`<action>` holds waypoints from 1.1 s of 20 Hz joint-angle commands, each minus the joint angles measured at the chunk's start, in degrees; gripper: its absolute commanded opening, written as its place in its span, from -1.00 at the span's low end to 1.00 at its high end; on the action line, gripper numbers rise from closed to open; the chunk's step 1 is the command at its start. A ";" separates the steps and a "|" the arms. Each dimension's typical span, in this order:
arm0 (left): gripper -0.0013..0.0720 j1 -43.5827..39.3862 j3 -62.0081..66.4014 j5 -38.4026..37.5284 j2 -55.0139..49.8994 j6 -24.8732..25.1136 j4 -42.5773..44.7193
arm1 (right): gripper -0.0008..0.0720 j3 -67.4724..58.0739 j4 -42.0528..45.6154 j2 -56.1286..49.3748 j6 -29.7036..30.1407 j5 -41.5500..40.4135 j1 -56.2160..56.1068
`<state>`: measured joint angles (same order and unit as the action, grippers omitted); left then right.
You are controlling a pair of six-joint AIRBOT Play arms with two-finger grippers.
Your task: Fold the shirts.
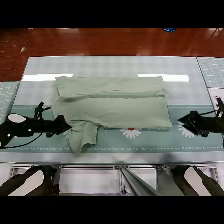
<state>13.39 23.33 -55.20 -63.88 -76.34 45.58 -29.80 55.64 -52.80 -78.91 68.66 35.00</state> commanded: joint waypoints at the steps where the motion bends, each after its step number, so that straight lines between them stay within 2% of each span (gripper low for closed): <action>1: -0.89 -0.24 2.80 -1.88 -0.33 0.28 -0.59 | 0.14 4.98 4.26 -0.11 -2.10 2.56 -0.24; 4: -0.89 -0.24 3.54 -2.10 -0.33 0.26 -0.61 | 0.14 6.34 3.04 -2.62 -2.01 1.05 -2.91; 7: -0.89 -0.24 3.52 -2.36 -0.35 0.28 -0.61 | 0.14 5.66 -3.65 -6.25 -1.11 -5.27 -5.25; 13: -0.89 -0.24 3.54 -2.75 -0.35 0.35 -0.59 | 0.11 -3.50 -10.95 -19.52 -0.96 -11.02 -15.26; 14: -0.89 -0.24 3.54 -3.02 -0.33 0.92 -0.59 | -0.08 -5.66 -11.10 -21.20 -1.01 -11.04 -16.57; 16: -0.89 0.42 3.91 -3.63 -0.33 0.96 -0.28 | -0.77 -9.29 -10.99 -22.86 0.39 -9.29 -18.38; 17: -0.89 1.09 4.63 -4.28 -0.33 1.18 0.07 | -0.92 -10.73 -10.97 -22.75 2.51 -8.15 -18.75; 19: -0.89 3.65 7.85 -8.48 -0.33 3.15 0.04 | -0.93 -14.10 -8.92 -22.08 4.13 -3.52 -18.62; 22: -0.89 6.97 14.73 -15.06 -0.39 3.96 0.07 | -0.93 -18.43 -4.70 -19.39 3.72 -1.84 -18.64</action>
<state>17.72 33.08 -64.29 -64.25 -73.58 45.47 -44.05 48.07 -73.36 -76.05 64.38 16.88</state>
